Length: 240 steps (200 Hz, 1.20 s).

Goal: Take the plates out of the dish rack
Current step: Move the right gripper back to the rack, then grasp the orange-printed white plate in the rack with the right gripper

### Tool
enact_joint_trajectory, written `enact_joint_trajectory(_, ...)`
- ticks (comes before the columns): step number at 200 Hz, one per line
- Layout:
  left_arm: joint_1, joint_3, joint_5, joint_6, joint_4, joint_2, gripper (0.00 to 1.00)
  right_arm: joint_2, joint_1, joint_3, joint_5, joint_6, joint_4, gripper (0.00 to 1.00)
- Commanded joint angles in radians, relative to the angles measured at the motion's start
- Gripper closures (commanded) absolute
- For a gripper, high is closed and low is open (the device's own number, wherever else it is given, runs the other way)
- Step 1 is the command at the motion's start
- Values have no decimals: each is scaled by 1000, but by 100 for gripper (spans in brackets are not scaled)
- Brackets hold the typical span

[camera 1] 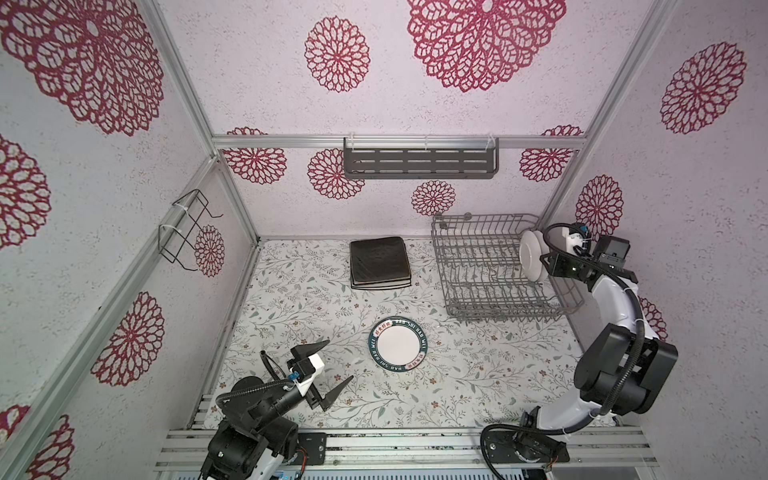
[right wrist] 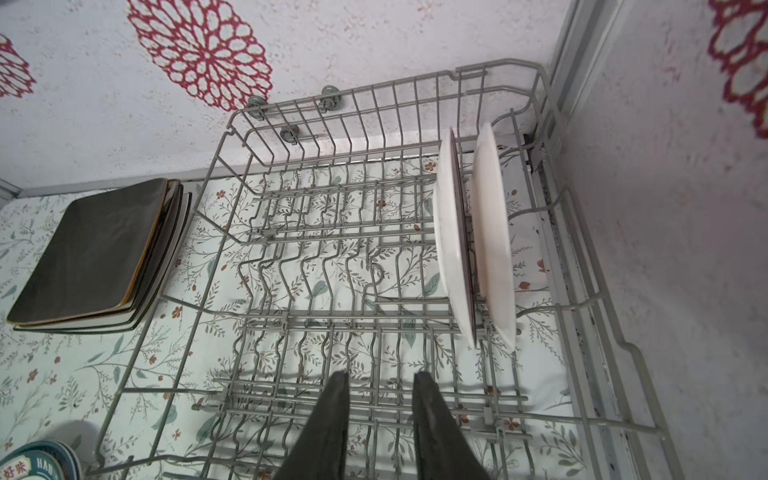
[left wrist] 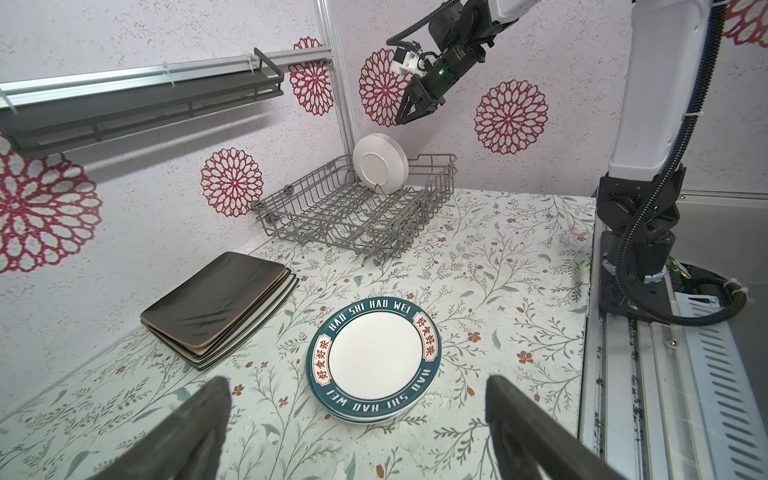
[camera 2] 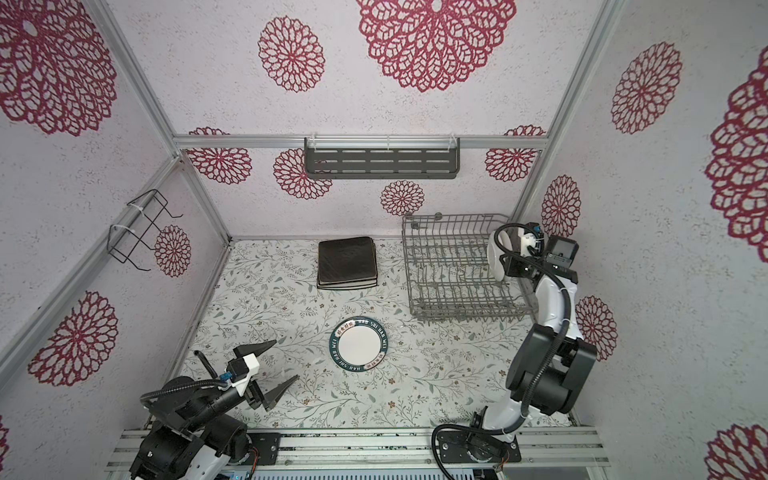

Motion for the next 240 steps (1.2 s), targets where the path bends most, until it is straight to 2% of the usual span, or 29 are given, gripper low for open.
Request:
enact_joint_trajectory(1, -4, -10, -2, 12, 13, 5, 3, 21, -2, 59, -34, 5, -5, 73)
enact_joint_trajectory(58, -4, -11, -7, 13, 13, 25, 3, 100, -7, 92, -2, -17, -21, 73)
enact_joint_trajectory(240, -4, -14, -31, 11, 25, 121, 3, 204, -7, 141, 74, -69, -17, 69)
